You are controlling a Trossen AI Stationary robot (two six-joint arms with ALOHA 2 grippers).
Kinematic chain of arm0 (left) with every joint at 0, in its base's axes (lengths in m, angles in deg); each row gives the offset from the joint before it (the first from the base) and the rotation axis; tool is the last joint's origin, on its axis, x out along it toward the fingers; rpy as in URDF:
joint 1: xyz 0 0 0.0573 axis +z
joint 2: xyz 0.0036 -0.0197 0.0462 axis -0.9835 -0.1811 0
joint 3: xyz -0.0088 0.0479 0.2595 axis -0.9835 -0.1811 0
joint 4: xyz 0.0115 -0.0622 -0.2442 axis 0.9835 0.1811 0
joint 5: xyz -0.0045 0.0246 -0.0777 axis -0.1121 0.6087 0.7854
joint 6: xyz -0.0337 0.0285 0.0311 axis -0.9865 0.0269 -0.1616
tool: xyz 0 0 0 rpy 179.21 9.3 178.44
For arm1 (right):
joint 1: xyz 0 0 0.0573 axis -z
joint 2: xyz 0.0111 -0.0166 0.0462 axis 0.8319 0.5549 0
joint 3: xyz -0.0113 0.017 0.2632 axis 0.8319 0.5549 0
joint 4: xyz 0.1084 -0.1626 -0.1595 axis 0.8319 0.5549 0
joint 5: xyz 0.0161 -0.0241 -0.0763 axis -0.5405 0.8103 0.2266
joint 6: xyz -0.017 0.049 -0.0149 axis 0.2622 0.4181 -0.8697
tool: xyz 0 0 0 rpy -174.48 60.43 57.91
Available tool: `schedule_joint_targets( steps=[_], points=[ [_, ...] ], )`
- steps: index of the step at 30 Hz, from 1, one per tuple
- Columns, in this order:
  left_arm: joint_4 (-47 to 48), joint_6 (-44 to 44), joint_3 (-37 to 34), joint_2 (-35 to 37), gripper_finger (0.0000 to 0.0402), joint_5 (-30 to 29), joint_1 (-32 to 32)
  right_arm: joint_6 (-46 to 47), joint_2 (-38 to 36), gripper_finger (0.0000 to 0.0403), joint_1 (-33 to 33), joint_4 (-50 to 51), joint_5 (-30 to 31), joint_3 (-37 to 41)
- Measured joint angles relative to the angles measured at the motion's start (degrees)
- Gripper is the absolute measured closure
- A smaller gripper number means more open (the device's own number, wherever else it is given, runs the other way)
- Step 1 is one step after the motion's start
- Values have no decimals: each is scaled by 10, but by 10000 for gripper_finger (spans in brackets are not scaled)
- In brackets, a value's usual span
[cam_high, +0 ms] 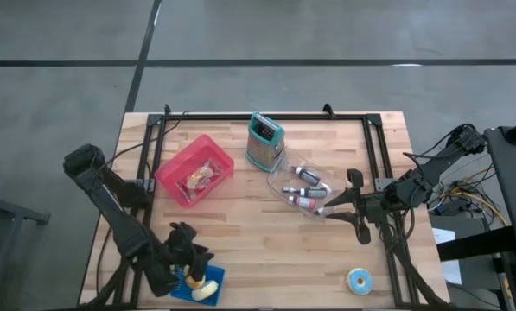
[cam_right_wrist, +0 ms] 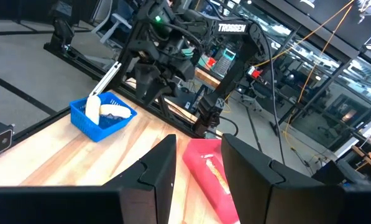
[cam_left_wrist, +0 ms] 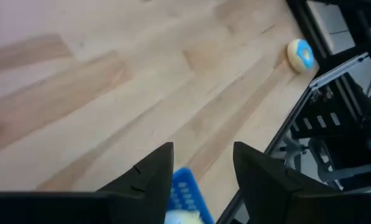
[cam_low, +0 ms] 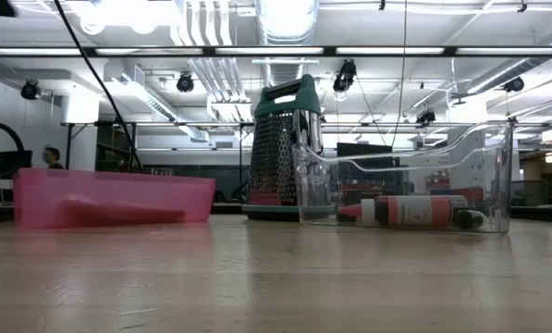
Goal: Pick & Place Food Item
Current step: Put the blue donut into the blue bin
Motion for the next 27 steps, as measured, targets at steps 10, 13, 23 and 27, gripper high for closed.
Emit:
schedule_joint_targets(
  steps=[10,13,23,27],
  points=[
    [-97,240,1,0,230,-36,29,0,0,280,0,0,0,0],
    [-139,376,1,0,230,-56,41,0,0,280,0,0,0,0],
    [-334,712,1,1,230,136,107,0,0,280,0,0,0,0],
    [-366,795,2,2,230,177,140,0,0,280,0,0,0,0]
  ],
)
